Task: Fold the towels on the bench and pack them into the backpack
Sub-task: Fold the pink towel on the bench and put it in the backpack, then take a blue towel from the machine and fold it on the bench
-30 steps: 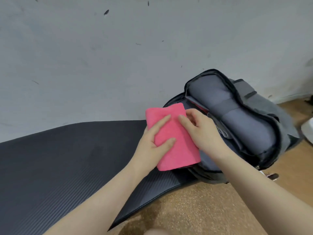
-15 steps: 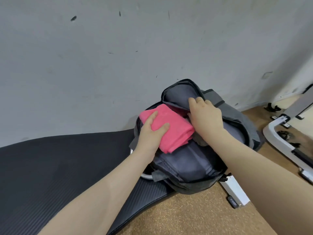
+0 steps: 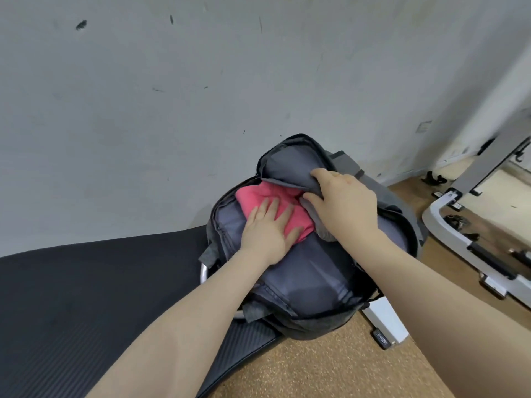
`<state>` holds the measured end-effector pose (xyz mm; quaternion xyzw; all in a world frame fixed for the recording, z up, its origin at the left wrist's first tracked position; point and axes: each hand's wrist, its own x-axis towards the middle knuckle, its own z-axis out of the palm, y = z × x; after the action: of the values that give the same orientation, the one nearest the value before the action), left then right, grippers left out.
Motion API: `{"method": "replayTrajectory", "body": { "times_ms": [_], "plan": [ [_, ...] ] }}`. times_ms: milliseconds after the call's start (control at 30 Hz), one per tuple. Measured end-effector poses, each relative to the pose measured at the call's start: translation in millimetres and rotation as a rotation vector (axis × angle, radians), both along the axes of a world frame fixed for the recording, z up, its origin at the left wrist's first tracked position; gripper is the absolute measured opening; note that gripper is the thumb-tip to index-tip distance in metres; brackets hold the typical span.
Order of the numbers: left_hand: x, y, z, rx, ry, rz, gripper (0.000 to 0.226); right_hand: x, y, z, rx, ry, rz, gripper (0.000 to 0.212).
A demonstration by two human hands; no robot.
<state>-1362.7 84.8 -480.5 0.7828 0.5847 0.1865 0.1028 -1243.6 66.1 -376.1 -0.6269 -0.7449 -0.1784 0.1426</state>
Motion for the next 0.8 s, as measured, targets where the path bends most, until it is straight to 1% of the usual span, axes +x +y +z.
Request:
{"method": "replayTrajectory", "body": {
  "times_ms": [100,200,267,333,400,433,467,533,600,633,667,700,733,800],
  "plan": [
    [-6.4,11.9,2.3,0.032,-0.038,-0.035,0.060,-6.6,-3.6,-15.0,-0.035,-0.058,0.017,0.036],
    [-36.5,-5.5,-1.8,-0.024,-0.150,-0.100,0.063,-16.2,-0.8,-31.2,0.001,-0.064,0.036,0.038],
    [-63.8,-22.7,-3.5,0.020,-0.167,-0.097,0.058,-23.5,-6.6,-46.2,-0.009,-0.095,0.017,0.044],
    [-90.5,-35.9,6.4,0.006,-0.165,-0.087,0.056,-29.0,-14.5,-60.2,-0.129,-0.201,-0.038,0.058],
    [-109.9,-40.1,27.2,-0.104,-0.140,-0.078,0.046,-33.1,-20.2,-52.7,-0.285,-0.260,-0.053,0.069],
    [-116.2,-41.1,42.7,-0.167,-0.125,-0.077,0.042,-34.5,-21.8,-41.7,-0.379,-0.253,-0.047,0.074],
    [-120.2,-41.8,60.6,-0.214,-0.113,-0.081,0.044,-34.9,-22.1,-28.9,-0.467,-0.239,-0.041,0.075],
    [-123.3,-44.0,104.2,-0.246,-0.118,-0.065,0.055,-35.7,-26.1,4.3,-0.621,-0.269,-0.012,0.071],
    [-121.7,-47.0,153.4,-0.274,-0.143,-0.047,0.058,-41.1,-41.0,49.0,-0.667,-0.363,0.037,0.066],
    [-121.6,-49.4,179.8,-0.293,-0.155,-0.059,0.057,-43.8,-49.2,71.6,-0.686,-0.360,0.072,0.064],
    [-121.4,-52.5,207.3,-0.320,-0.170,-0.074,0.054,-46.1,-57.6,97.6,-0.717,-0.325,0.095,0.059],
    [-121.4,-56.6,235.2,-0.354,-0.190,-0.084,0.047,-46.7,-65.8,124.9,-0.756,-0.250,0.093,0.053],
    [-120.4,-61.6,264.1,-0.389,-0.210,-0.101,0.039,-46.1,-73.5,154.7,-0.789,-0.144,0.069,0.045],
    [-116.1,-75.4,319.9,-0.439,-0.219,-0.150,0.031,-40.8,-86.5,214.5,-0.848,0.029,-0.003,0.036]
  ]
}}
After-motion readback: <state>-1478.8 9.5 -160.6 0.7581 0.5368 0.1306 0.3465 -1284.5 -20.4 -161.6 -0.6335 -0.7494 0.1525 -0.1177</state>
